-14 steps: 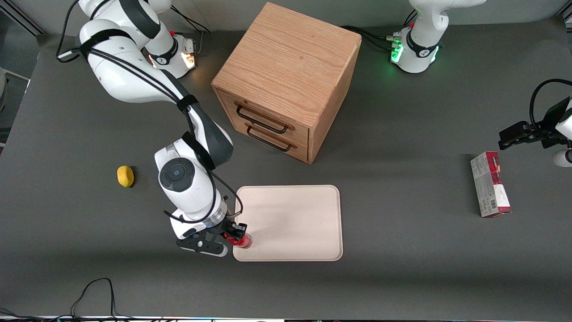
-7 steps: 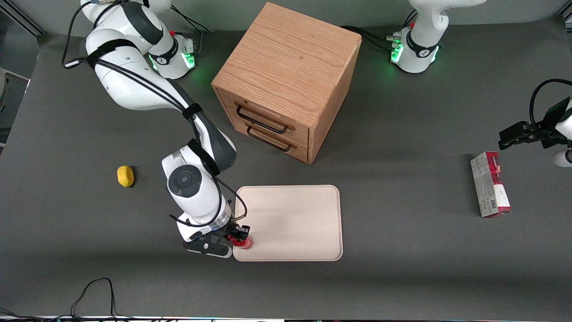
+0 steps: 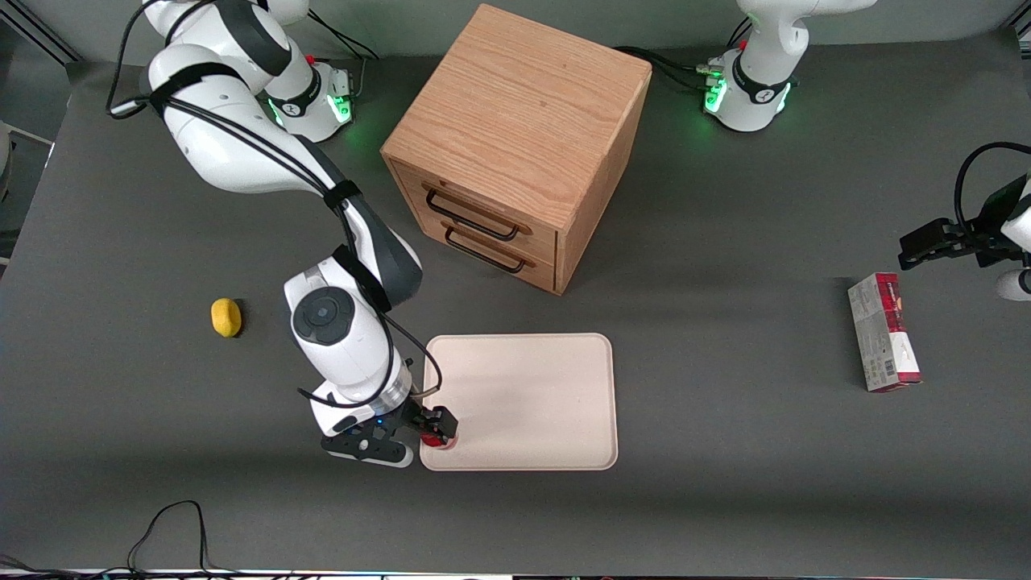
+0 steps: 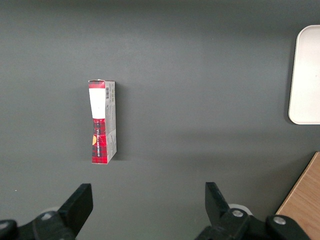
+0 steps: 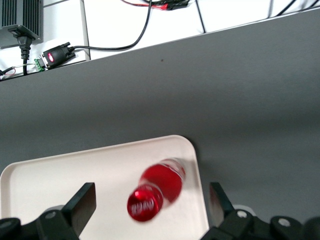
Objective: Place coke bottle on tray
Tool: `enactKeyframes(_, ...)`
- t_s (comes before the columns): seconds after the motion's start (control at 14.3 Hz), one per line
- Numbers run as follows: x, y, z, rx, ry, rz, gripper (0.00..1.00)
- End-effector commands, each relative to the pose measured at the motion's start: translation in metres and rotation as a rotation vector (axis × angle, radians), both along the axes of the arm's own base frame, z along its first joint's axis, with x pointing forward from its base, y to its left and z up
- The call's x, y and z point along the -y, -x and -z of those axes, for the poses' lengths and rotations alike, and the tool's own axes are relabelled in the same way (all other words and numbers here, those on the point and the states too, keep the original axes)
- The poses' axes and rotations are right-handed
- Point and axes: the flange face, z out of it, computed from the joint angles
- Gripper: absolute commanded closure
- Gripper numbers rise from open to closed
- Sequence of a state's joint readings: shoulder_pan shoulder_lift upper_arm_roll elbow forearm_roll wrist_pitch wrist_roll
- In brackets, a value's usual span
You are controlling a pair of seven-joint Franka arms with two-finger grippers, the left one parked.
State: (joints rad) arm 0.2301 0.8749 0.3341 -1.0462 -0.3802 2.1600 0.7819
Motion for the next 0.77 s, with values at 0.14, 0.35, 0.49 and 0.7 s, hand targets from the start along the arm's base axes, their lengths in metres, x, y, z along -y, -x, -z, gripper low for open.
enactKeyframes(0.14,0.084,0.052,-0.099,-0.179,0.040,-0.067,0.00)
enactKeyframes(0.35,0.172,0.096,-0.156,-0.283,0.051,-0.155,0.00)
enactKeyframes(0.49,0.217,0.136,-0.187,-0.290,0.054,-0.110,0.00)
enactKeyframes(0.7,0.270,0.191,-0.221,-0.268,0.027,-0.056,0.00)
